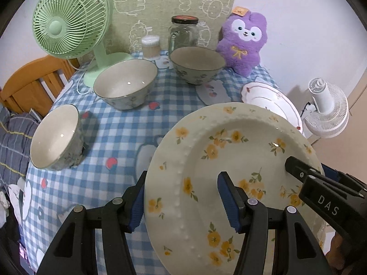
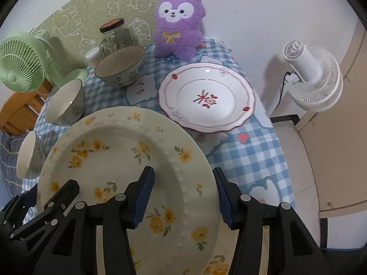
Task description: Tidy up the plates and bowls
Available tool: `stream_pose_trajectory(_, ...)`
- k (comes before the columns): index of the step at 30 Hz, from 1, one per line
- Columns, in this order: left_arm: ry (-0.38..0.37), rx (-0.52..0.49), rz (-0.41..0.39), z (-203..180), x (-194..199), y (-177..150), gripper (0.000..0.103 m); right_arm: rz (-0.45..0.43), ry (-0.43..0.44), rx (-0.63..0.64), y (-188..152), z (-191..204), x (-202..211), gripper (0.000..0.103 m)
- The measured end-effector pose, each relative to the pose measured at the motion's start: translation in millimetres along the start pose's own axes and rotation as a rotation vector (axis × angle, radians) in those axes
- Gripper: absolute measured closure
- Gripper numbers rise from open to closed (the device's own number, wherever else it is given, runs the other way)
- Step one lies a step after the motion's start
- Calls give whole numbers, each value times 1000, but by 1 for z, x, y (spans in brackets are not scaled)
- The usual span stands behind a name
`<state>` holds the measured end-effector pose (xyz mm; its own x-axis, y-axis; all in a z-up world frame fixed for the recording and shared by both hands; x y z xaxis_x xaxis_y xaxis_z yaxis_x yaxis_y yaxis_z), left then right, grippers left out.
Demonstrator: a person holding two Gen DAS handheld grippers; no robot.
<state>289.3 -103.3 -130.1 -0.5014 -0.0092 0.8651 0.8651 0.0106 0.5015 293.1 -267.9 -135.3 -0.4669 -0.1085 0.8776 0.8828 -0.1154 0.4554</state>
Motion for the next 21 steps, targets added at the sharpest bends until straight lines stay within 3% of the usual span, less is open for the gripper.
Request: stream_pose_trajectory(21, -22, 4, 9, -57, 17, -51, 44, 1, -27, 5, -42, -63, 29, 48)
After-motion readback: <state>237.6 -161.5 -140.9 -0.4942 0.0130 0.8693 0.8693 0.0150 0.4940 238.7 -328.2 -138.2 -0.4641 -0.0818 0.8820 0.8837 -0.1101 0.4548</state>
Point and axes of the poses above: each gripper's, at about its wrist camera, not at the fingertips, and x roughly against the way its jaws point, z to its left, y to its top, the point moved 8 cm from there along -x, roughly the way its jaws point, and after that the axes turned 5 degrees about y, right-handed, at the moved point
